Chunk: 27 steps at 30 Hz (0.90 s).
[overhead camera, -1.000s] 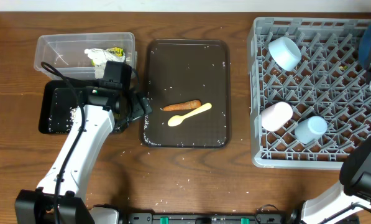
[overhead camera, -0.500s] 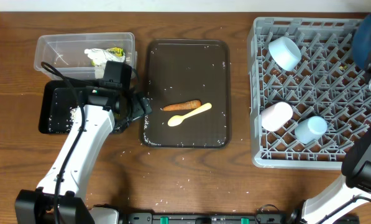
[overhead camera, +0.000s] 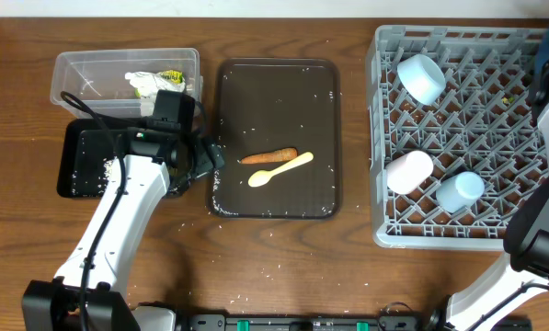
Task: Sort waste into correct bins and load items into the dishwasher rack
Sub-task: 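Stand the dark-blue plate upright in the back of the rack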
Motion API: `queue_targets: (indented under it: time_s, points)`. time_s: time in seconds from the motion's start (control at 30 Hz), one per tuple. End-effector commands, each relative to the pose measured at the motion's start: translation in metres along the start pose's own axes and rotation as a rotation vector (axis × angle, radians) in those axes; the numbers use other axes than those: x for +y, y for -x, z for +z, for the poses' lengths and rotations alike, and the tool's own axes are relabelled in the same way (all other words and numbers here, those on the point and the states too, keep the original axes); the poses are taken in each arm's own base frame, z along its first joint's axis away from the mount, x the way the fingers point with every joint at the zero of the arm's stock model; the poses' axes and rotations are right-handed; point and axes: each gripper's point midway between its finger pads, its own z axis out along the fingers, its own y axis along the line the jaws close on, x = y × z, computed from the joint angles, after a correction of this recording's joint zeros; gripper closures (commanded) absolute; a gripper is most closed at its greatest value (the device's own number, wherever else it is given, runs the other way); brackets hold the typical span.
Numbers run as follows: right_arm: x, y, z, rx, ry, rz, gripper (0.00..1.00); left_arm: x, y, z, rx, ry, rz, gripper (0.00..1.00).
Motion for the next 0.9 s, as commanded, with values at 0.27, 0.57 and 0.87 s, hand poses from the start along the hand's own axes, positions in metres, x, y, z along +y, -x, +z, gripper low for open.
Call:
queue_targets:
  time_s: [0.27, 0.57, 0.87]
  points:
    - [0.039, 0.021, -0.014, -0.077, 0.136, -0.152, 0.99, -0.001, 0.008, -0.007, -0.029, -0.004, -0.011, 0.01]
    - [0.117, 0.031, -0.069, -0.046, 0.355, -0.314, 0.99, -0.001, 0.008, -0.007, -0.029, -0.004, -0.011, 0.01]
    - [0.182, 0.028, -0.14, 0.022, 0.561, -0.346, 0.72, -0.001, 0.008, -0.007, -0.029, -0.004, -0.011, 0.01]
